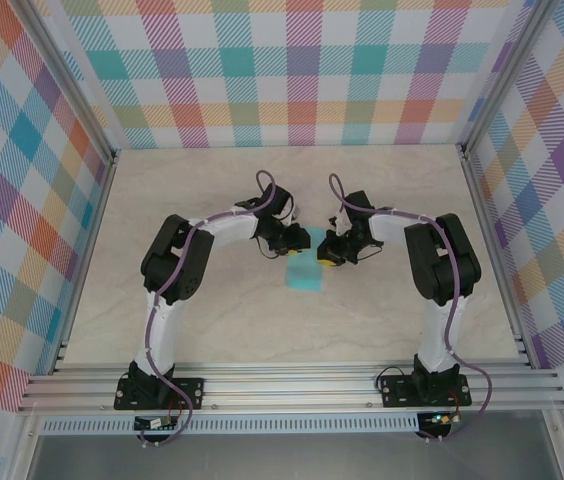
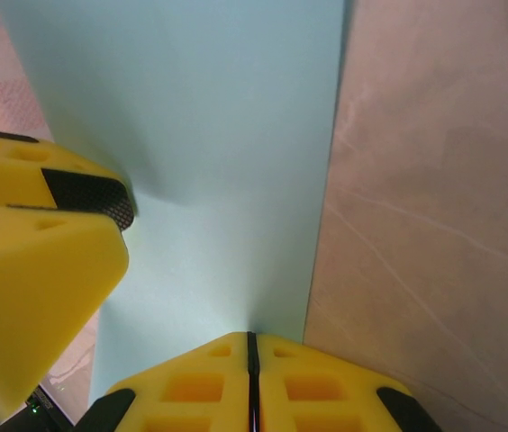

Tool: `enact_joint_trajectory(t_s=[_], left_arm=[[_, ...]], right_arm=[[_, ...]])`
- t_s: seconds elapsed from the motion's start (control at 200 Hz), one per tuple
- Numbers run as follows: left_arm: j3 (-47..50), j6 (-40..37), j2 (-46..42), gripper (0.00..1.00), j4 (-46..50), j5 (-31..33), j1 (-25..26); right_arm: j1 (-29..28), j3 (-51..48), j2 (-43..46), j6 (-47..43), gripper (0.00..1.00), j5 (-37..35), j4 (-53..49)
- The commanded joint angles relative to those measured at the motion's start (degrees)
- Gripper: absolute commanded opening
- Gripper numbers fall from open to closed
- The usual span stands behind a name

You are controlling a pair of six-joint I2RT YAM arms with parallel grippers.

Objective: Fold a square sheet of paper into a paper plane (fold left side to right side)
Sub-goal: First fold the square sheet of paper in half at the center of the table.

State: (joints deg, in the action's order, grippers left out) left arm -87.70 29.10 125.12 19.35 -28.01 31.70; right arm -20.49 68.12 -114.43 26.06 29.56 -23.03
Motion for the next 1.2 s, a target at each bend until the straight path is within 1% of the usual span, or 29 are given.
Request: enact_joint_trajectory(t_s=[0.0, 0.15, 0.36, 0.585, 0.91, 1.195], left_arm=[[-2.59, -0.85, 2.18, 0.31, 0.7, 2.5, -1.62], [-4.24, -0.64, 3.28, 0.32, 0.77, 3.05, -2.25], [-7.01, -0.63, 4.66, 0.34, 0.84, 1.39, -2.44], [-9.32, -0.47, 6.51, 0.34, 1.07, 2.0, -3.13], [-12.38, 1.65, 8.39, 0.37, -2.44, -2.28, -4.2], [-16.24, 1.84, 11.33, 0.37, -1.54, -1.82, -4.46]], right_arm=[[-0.95, -1.75, -4.92, -1.29, 0.07, -8.38, -3.97], [-0.97, -1.66, -5.19, -1.34, 0.07, -8.4, -4.04], [-0.95, -1.58, -5.35, -1.19, 0.07, -8.47, -4.22], [-0.95, -1.54, -5.45, -1.29, 0.07, -8.25, -4.14], [-0.99, -1.33, -5.54, -1.19, 0.07, -8.47, -4.32], [-1.0, -1.41, -5.53, -1.1, 0.07, -8.47, -4.3]])
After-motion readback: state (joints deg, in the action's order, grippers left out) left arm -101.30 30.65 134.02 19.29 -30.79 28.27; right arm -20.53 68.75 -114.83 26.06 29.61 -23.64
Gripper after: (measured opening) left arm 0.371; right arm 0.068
